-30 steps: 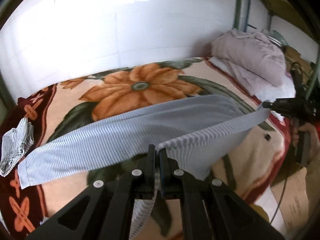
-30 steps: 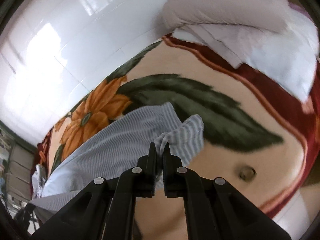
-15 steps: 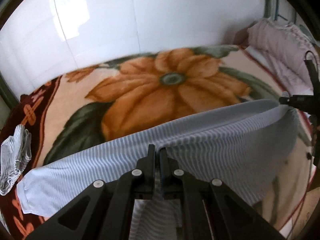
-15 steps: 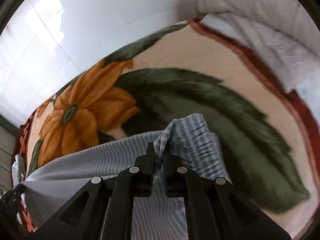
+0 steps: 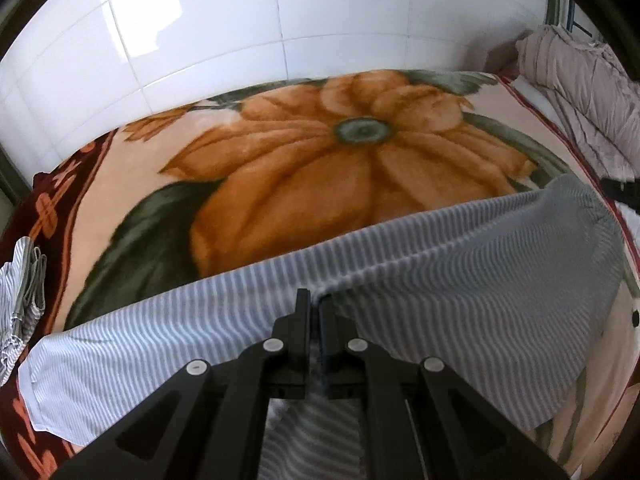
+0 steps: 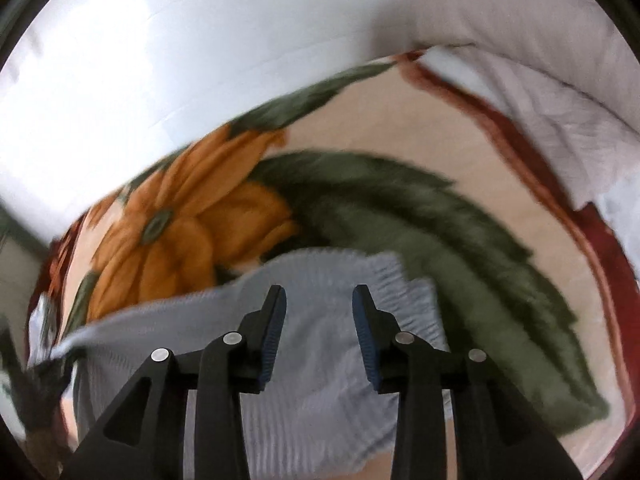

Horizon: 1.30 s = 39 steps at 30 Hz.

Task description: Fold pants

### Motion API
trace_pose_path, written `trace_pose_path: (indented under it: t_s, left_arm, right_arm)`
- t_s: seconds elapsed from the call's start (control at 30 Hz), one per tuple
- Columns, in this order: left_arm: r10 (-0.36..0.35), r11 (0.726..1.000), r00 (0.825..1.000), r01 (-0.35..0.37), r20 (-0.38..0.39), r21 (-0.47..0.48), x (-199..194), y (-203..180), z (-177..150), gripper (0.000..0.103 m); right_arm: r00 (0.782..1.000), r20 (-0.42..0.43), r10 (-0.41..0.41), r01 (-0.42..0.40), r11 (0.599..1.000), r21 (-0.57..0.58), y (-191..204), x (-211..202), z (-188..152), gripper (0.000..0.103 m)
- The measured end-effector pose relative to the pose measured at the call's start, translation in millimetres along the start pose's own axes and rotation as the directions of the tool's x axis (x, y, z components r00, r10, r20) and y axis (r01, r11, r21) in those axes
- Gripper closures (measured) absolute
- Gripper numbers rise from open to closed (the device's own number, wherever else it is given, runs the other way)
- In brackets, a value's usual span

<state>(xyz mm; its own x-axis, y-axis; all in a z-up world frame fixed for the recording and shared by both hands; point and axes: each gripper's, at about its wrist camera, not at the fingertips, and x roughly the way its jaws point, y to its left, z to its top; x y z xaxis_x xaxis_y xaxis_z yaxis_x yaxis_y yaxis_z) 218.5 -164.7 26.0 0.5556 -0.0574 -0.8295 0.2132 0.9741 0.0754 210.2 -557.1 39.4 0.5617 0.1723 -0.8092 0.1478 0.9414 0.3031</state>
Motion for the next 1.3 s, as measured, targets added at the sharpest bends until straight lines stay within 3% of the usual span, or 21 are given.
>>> trace_pose_path:
  t_s: [0.1, 0.23, 0.37, 0.5, 0.57, 0.73, 1.1, 1.3]
  left_arm:
    - [0.015, 1.0, 0.999, -0.016, 0.034, 0.019, -6.7, -4.0, 5.0, 0.099]
    - [0.046, 0.998, 0.998, -0.048, 0.044, 0.05, 0.4, -8.1, 15.3, 0.1]
    - [0.075, 0.996, 0.997, -0.076, 0.023, 0.057, 20.9, -5.6, 18.2, 0.099]
    - [0.067, 0.997, 0.998, -0.067, -0.013, 0.048, 38.1, -2.6, 15.1, 0.093]
    - [0.051, 0.998, 0.999, -0.051, -0.01, 0.048, 38.3, -0.7, 15.0, 0.091]
    - [0.036, 0.999, 0.999, -0.037, 0.035, 0.032, 17.2, 10.4, 14.2, 0.047]
    - [0.031, 0.998, 0.997, -0.027, 0.074, -0.054, -51.2, 58.4, -9.8, 0.046]
    - [0.118, 0.991, 0.987, -0.109, 0.105, -0.081, -94.9, 87.6, -42.5, 0.046]
  right_arm:
    - [0.997, -0.074, 0.026, -0.033, 0.994, -0.101, 21.2, 16.4, -6.7, 0.067]
    - [0.994, -0.11, 0.002, -0.02, 0.987, -0.16, 42.2, 43.2, -13.6, 0.067]
    - [0.984, -0.147, -0.099, 0.07, 0.979, -0.19, 49.0, 78.7, -22.4, 0.068]
    - [0.985, -0.123, -0.121, 0.097, 0.978, -0.187, 48.3, 84.5, -26.6, 0.068]
    - [0.984, -0.123, -0.126, 0.103, 0.978, -0.18, 48.3, 81.8, -26.7, 0.068]
    - [0.991, -0.08, -0.107, 0.096, 0.986, -0.136, 53.2, 56.3, -29.9, 0.068]
    - [1.0, -0.023, -0.001, -0.004, 0.971, -0.239, 125.0, -22.8, -85.8, 0.068]
    - [0.999, -0.022, 0.025, -0.031, 0.95, -0.311, 173.5, -40.9, -117.7, 0.068]
